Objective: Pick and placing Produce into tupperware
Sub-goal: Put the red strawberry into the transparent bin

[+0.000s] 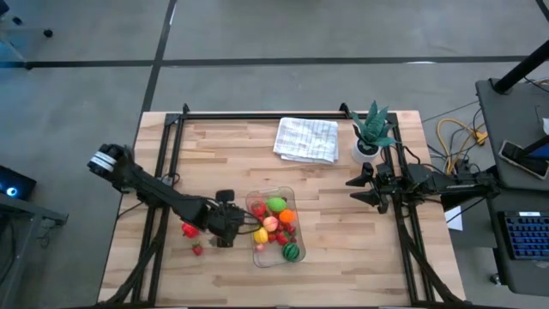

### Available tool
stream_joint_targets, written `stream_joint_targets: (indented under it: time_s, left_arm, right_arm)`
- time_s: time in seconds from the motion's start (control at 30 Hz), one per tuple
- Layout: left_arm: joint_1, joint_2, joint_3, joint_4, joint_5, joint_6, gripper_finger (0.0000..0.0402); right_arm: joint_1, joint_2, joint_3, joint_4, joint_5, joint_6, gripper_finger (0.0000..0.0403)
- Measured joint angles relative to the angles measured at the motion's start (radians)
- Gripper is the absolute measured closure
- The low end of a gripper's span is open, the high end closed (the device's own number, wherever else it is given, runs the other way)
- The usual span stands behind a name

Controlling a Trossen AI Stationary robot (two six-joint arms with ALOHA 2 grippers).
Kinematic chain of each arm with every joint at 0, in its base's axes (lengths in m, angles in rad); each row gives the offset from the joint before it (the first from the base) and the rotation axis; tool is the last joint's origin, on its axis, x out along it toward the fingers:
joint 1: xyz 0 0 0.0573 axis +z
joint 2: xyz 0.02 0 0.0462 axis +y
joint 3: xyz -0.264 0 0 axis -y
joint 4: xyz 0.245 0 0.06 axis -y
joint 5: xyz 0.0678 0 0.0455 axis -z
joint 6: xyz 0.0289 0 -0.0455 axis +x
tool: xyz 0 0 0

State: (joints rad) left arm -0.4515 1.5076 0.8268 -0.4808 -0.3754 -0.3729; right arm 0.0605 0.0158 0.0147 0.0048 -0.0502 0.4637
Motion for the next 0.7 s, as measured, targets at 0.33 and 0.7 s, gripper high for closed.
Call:
stream_joint_targets:
  time_s: [0.33,0.7]
  left_arm:
    - [0.006,-0.225,0.157,0.002,-0.004,0.212,0.0273]
    - [0.027,0.095,0.366,0.085,0.116,0.248,0.0224]
  right_arm:
    - [0.000,0.000,0.000,0.000,0.000,0.000,0.0161]
    - [0.000,0.000,0.000,0.000,0.000,0.000,0.0161]
